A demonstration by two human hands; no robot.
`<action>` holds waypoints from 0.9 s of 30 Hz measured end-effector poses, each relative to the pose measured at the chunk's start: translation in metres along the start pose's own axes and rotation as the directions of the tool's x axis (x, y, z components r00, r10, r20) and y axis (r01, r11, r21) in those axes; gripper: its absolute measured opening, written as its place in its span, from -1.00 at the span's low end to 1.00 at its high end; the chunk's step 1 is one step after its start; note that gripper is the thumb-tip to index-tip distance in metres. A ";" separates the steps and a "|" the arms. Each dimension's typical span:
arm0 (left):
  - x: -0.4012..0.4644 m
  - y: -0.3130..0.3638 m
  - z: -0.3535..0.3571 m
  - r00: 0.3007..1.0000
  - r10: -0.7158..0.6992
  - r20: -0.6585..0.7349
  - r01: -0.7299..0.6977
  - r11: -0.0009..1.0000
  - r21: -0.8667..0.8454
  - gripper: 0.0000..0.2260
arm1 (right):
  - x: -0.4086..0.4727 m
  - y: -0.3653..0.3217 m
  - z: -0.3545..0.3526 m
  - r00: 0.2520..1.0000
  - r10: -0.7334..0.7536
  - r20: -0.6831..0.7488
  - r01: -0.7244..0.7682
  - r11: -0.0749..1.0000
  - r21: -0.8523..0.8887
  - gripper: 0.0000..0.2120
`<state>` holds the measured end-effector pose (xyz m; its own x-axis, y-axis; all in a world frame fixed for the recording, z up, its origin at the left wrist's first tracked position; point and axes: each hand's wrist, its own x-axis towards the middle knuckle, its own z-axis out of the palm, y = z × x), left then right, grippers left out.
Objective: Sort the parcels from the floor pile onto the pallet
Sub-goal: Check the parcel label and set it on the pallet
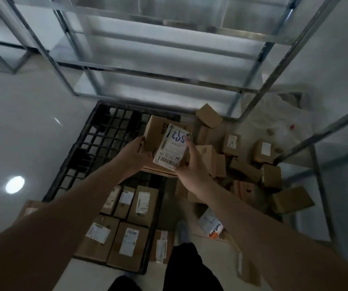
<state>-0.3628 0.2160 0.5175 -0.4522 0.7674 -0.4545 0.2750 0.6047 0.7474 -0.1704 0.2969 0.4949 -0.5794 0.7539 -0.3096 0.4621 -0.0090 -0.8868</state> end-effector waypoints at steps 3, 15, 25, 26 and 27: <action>0.056 -0.022 0.026 0.998 -0.030 -0.047 0.031 0.999 0.023 -0.46 | 0.054 0.036 0.002 0.996 0.066 0.052 -0.068 0.997 0.036 -0.13; 0.284 -0.251 0.141 0.968 -0.226 -0.109 0.213 0.970 -0.116 -0.42 | 0.250 0.283 0.128 0.965 0.244 0.093 -0.257 0.951 0.170 -0.08; 0.368 -0.383 0.189 0.958 -0.285 -0.023 0.280 0.952 -0.127 -0.55 | 0.305 0.405 0.206 0.918 0.346 0.195 -0.388 0.886 0.253 -0.15; 0.371 -0.389 0.191 0.955 -0.298 -0.013 0.294 0.948 -0.126 -0.55 | 0.308 0.410 0.208 0.914 0.350 0.205 -0.395 0.883 0.253 -0.15; 0.375 -0.396 0.193 0.951 -0.309 -0.002 0.307 0.945 -0.116 -0.54 | 0.312 0.415 0.213 0.910 0.356 0.214 -0.404 0.878 0.256 -0.15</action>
<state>-0.4779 0.3054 -0.0428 -0.5170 0.5425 -0.6621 0.0231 0.7821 0.6227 -0.3026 0.3886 -0.0426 -0.5063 0.5419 -0.6709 0.4683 -0.4805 -0.7415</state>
